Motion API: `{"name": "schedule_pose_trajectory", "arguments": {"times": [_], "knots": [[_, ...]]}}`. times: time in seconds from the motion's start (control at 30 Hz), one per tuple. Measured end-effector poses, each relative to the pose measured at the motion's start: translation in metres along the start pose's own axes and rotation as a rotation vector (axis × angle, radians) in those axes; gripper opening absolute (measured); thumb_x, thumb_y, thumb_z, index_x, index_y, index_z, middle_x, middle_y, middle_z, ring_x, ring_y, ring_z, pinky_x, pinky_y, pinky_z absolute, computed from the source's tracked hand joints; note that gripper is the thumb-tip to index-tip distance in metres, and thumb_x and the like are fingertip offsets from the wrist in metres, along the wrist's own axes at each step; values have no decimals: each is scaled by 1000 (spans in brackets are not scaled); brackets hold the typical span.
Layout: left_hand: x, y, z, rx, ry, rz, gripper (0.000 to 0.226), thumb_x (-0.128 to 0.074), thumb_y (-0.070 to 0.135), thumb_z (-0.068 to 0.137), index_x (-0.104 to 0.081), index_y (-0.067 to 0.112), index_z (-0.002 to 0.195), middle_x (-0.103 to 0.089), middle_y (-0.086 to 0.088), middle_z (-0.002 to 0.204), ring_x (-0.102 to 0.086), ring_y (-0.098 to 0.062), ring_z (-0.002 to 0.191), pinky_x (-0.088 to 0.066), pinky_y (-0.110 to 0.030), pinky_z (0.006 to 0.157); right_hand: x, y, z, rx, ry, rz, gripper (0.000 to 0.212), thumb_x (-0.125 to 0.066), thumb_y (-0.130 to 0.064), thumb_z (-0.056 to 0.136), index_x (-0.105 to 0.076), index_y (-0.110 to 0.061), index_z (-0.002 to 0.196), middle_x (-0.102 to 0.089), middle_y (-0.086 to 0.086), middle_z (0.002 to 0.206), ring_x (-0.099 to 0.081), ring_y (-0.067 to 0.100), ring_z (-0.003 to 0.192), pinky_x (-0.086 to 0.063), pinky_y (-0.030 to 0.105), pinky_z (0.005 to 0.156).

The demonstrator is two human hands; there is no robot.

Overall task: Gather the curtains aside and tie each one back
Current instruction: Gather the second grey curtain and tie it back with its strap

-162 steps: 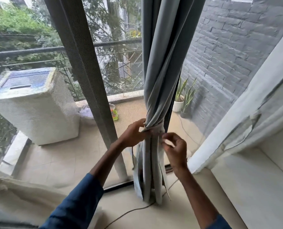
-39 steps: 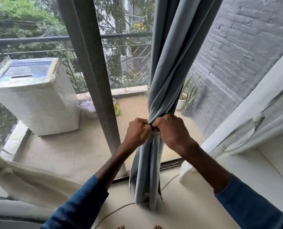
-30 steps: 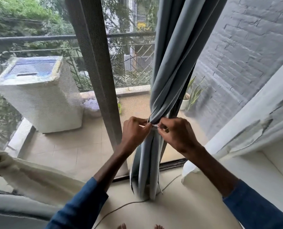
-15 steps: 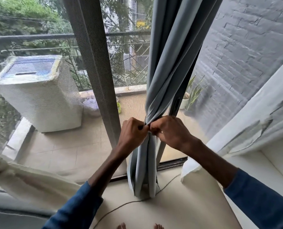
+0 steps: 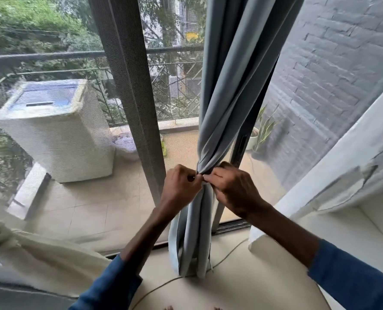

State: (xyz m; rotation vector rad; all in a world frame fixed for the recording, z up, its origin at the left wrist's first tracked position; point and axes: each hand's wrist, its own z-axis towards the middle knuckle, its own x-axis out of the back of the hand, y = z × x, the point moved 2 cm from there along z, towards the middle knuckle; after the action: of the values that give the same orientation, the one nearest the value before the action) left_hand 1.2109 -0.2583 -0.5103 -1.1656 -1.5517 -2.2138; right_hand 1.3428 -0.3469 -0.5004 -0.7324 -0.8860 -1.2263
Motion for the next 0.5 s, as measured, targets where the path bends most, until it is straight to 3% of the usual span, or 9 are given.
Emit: {"name": "schedule_pose_trajectory", "arguments": {"times": [0.13, 0.2, 0.27, 0.33, 0.4, 0.5], "knots": [[11, 2, -2, 26, -11, -120, 33, -65, 20, 83, -69, 22, 50, -55, 5, 40, -43, -3, 41, -36, -23, 45, 15, -3, 26, -17, -214, 71, 24, -72, 3, 72, -73, -16, 85, -66, 5, 77, -68, 32, 69, -38, 29, 55], [13, 3, -4, 46, -26, -197, 34, -64, 17, 82, -68, 22, 49, -52, 10, 37, -42, -3, 39, -33, -19, 41, 25, 4, 39, -75, -287, 231, 25, -76, 1, 71, -76, -22, 80, -68, -1, 72, -67, 20, 66, -36, 23, 59], [14, 1, -5, 64, -44, -279, 32, -61, 15, 83, -71, 16, 52, -58, 4, 42, -46, -8, 40, -37, -22, 43, 32, 12, 48, -142, -414, 367, 29, -75, 0, 75, -80, -26, 86, -70, -6, 72, -65, 8, 59, -43, 18, 52], [15, 0, -3, 95, -58, -351, 30, -61, 15, 85, -74, 12, 58, -66, -8, 52, -53, -12, 43, -44, -26, 47, 36, 17, 52, -181, -537, 468, 37, -65, 5, 80, -80, -24, 96, -71, -9, 74, -65, 8, 47, -53, 24, 45], [17, 0, -2, 119, -55, -378, 29, -61, 14, 84, -76, 11, 59, -68, -13, 56, -55, -13, 44, -46, -26, 48, 39, 17, 53, -164, -590, 434, 43, -60, 6, 82, -79, -25, 105, -72, -11, 79, -67, 5, 52, -58, 26, 54], [16, 5, -5, 122, -53, -375, 29, -61, 13, 82, -75, 12, 56, -66, -10, 52, -53, -11, 43, -43, -24, 46, 42, 10, 54, -152, -567, 290, 42, -59, 2, 82, -78, -26, 105, -60, -10, 67, -51, -24, 51, -41, 4, 44]]}}
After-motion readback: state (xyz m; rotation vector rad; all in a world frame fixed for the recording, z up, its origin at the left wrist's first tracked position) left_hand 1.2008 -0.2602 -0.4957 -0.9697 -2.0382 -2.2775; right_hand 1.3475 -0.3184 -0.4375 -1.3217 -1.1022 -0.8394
